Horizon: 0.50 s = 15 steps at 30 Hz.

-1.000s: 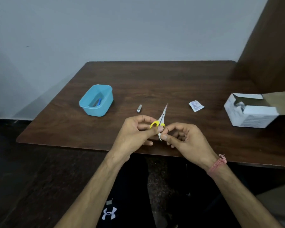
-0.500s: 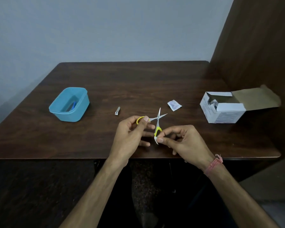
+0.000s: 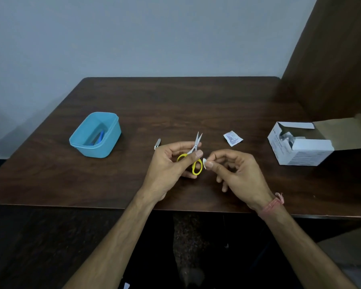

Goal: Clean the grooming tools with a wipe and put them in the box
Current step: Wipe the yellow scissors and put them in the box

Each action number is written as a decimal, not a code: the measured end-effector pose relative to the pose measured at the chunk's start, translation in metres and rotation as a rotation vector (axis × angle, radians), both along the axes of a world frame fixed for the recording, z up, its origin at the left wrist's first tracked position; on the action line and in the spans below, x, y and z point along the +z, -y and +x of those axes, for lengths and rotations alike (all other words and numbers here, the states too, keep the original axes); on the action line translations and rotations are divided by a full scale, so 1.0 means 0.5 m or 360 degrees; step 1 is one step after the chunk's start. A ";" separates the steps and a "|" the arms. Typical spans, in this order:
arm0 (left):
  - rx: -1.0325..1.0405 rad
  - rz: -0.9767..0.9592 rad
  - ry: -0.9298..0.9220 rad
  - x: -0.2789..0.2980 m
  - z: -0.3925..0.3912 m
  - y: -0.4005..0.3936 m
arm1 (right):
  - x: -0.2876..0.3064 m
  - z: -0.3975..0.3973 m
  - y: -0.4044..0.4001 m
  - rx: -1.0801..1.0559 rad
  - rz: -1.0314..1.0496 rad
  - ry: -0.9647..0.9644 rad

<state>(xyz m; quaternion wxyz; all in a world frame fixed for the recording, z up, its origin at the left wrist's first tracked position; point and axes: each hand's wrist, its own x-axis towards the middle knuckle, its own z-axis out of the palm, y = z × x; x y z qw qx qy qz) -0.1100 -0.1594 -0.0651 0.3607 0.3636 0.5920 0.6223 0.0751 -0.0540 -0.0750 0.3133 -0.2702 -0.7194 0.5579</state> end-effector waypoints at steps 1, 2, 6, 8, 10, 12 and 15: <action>-0.0003 0.0002 -0.0013 -0.001 -0.001 -0.001 | -0.002 -0.002 -0.001 -0.0028 0.0004 0.0002; -0.0007 0.0009 -0.0016 -0.003 -0.001 -0.002 | -0.005 -0.004 -0.001 -0.0061 0.0017 0.0014; -0.0021 0.0070 0.0081 -0.004 -0.005 0.001 | -0.011 -0.007 -0.004 -0.0212 0.0021 -0.0015; -0.0019 0.0058 0.0059 -0.005 -0.005 0.002 | -0.016 -0.005 -0.006 -0.0247 0.0016 -0.0041; -0.0028 0.0031 0.0020 -0.006 -0.003 0.001 | -0.017 -0.004 -0.005 -0.0237 0.0011 -0.0059; -0.0047 -0.0007 -0.0019 -0.004 -0.002 0.000 | -0.014 -0.002 -0.002 -0.0227 0.0014 -0.0092; -0.0112 -0.0107 -0.0103 0.000 -0.004 0.001 | -0.010 0.000 -0.001 -0.0237 0.0006 -0.0145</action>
